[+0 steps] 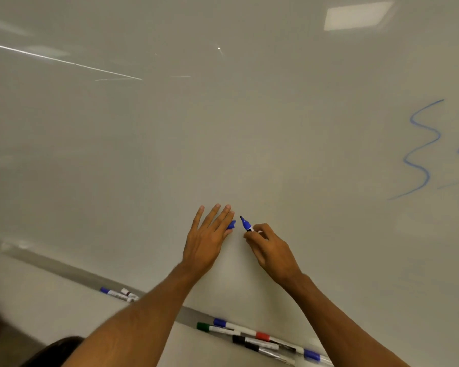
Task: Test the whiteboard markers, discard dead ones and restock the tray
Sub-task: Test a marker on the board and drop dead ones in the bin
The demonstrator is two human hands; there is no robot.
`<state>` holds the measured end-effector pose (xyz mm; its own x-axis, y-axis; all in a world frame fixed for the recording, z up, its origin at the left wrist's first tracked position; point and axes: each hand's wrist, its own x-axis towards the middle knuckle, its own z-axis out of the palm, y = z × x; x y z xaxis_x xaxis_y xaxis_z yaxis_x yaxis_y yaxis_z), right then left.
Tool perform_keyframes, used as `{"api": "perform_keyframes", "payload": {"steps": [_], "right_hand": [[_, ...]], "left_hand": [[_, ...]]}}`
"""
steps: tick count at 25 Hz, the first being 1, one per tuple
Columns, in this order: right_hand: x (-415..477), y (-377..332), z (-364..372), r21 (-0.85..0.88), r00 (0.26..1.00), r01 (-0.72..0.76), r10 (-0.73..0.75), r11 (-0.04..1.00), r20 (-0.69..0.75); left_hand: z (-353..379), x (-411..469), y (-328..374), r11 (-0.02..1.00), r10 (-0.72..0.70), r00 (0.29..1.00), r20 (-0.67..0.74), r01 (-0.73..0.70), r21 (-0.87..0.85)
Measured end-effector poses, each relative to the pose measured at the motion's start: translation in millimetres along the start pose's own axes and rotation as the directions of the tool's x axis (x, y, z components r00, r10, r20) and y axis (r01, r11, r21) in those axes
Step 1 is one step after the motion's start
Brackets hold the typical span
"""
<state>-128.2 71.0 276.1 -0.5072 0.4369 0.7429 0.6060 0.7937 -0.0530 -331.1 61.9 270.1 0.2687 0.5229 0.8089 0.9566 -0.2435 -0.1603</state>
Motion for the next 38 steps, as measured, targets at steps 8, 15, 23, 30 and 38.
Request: {"api": "perform_keyframes", "payload": {"steps": [8,15,23,30,38], "right_hand": [[4,-64,103,0.152,0.941,-0.181,0.126,0.972,0.314],[27,-113,177,0.197,0.918,-0.045,-0.037,0.979,0.394],[77,-181,265,0.321,0.885,0.002,-0.151,0.947,0.44],[120,-255,334,0.406,0.846,-0.084,-0.151,0.91,0.512],[152,-343,409,0.378,0.779,-0.149,-0.127,0.914,0.614]], "left_hand": [[-9,-124,-78,0.974,-0.222,0.936,0.275,0.223,0.025],[-15,-179,-146,0.971,-0.233,0.891,0.389,0.236,0.041],[-18,-231,-238,0.875,-0.29,0.753,0.59,0.458,-0.155],[-39,-266,-314,0.83,-0.389,0.674,0.629,0.552,-0.079],[-64,-331,-397,0.848,-0.451,0.651,0.61,0.526,0.065]]}}
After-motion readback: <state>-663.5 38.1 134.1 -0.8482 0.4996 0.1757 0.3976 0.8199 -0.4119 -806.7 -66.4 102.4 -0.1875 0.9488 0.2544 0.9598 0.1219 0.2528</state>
